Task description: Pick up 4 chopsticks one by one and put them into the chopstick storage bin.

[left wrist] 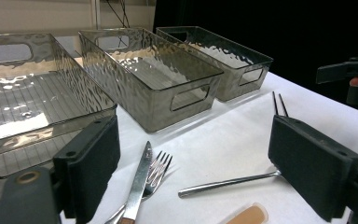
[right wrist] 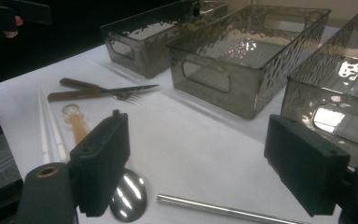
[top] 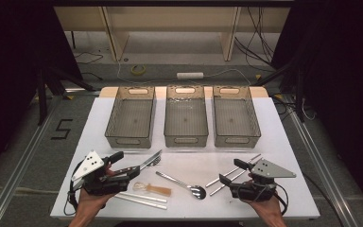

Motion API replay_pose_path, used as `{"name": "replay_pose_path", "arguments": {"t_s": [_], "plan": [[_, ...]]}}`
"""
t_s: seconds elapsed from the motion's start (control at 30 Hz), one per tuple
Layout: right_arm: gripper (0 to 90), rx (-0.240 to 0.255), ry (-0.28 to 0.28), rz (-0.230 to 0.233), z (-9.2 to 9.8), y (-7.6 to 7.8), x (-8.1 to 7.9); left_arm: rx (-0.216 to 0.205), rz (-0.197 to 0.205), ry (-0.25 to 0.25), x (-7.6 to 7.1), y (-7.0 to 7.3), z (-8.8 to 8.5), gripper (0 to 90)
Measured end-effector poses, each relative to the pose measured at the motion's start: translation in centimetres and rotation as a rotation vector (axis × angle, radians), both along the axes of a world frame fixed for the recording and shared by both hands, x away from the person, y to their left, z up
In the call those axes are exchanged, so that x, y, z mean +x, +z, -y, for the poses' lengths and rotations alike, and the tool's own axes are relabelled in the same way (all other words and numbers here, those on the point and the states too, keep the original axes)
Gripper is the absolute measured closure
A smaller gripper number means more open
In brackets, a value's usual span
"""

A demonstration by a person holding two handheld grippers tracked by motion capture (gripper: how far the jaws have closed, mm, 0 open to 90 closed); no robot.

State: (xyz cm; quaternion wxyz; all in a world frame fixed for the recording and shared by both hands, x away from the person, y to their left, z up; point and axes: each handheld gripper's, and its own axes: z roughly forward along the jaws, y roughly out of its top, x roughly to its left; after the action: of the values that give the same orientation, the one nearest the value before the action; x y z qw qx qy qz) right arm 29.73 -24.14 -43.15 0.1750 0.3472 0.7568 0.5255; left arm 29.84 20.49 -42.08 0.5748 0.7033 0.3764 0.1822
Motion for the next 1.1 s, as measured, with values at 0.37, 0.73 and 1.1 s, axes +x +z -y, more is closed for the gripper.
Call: {"name": "replay_pose_path", "arguments": {"t_s": [0.37, 0.73, 1.1], "plan": [[24.5, -0.051, 0.054, -0.025, 0.3, 0.4, 0.6, -0.001, -0.003, 0.002, 0.1, 0.0, 0.0, 16.0], [27.9, -0.338, 0.266, -0.1, 0.6, 2.6, 2.7, -0.007, -0.008, 0.006, 0.1, -0.1, -0.1, 16.0], [34.8, -0.589, 0.412, -0.14, 0.4, 3.2, 5.4, -0.008, -0.008, 0.005, 0.1, -0.1, 0.0, 16.0]]}}
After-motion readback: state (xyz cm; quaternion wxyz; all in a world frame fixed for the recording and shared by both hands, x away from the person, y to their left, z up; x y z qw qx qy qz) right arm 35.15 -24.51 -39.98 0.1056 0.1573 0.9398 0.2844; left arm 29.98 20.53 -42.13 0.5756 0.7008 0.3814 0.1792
